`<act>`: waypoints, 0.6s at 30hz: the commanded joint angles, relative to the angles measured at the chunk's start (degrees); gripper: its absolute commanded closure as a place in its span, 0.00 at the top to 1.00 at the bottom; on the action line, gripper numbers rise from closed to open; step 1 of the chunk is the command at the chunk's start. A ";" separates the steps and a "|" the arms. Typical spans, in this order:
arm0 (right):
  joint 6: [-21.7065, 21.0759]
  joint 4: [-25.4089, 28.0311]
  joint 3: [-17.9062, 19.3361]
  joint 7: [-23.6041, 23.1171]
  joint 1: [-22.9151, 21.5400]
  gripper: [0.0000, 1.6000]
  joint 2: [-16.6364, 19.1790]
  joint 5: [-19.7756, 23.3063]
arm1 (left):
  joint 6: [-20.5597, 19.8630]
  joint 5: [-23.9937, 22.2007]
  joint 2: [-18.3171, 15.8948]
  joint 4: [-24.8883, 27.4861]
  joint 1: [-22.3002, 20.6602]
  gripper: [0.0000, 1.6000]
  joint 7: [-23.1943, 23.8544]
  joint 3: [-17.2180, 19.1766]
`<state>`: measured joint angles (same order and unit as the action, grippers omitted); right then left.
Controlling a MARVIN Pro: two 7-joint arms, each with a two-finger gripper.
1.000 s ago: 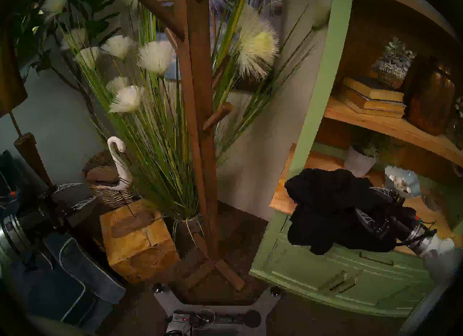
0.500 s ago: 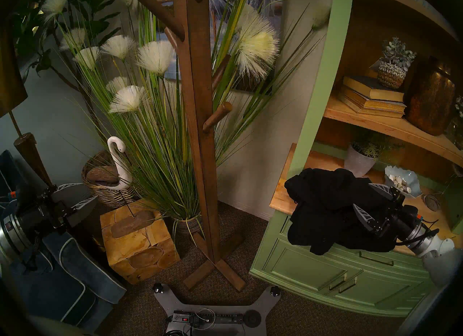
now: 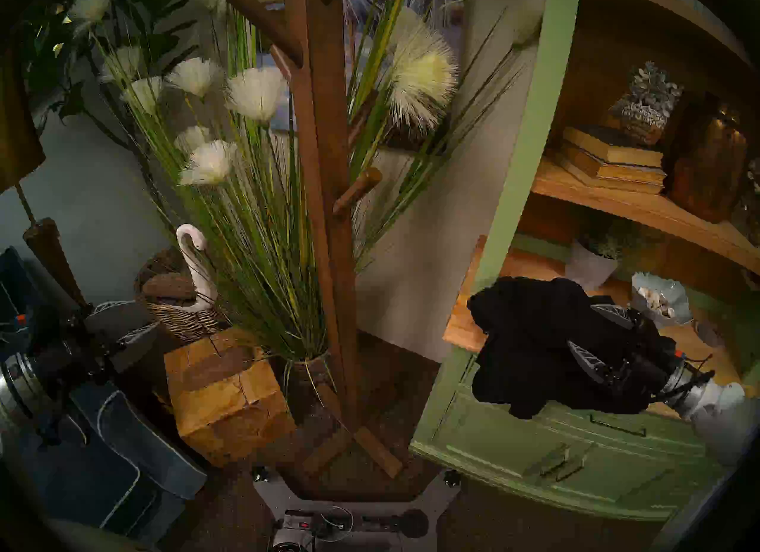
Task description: Pick up jacket and place on coat hanger
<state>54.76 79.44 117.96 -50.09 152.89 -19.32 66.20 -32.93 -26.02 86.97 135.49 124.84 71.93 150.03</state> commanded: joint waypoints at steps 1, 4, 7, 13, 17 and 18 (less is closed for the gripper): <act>0.24 -2.02 -1.08 -6.06 -1.95 1.00 4.80 -0.02 | -0.06 -0.83 -0.10 0.86 -0.20 1.00 0.70 0.01; 0.24 -3.40 -2.87 -5.99 -2.86 1.00 6.14 0.20 | -0.06 -0.83 -0.10 0.86 -0.20 1.00 0.70 0.01; 0.24 -4.19 -4.37 -4.94 -4.03 1.00 7.37 0.74 | -0.06 -0.82 -0.10 0.86 -0.20 1.00 0.69 0.01; 0.24 -4.22 -6.40 -2.29 -6.13 1.00 8.92 1.72 | -0.04 -0.74 -0.11 0.83 -0.21 1.00 0.61 -0.03; 0.24 -2.30 -6.79 -0.02 -8.42 1.00 9.82 2.55 | -0.01 -0.64 -0.11 0.79 -0.21 1.00 0.52 -0.06; 0.24 -1.88 -6.76 0.27 -9.02 1.00 9.98 2.66 | -0.01 -0.62 -0.11 0.78 -0.21 1.00 0.51 -0.07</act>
<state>54.76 74.96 110.33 -49.91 149.19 -12.96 66.93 -32.94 -26.03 86.98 135.49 124.84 71.91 150.03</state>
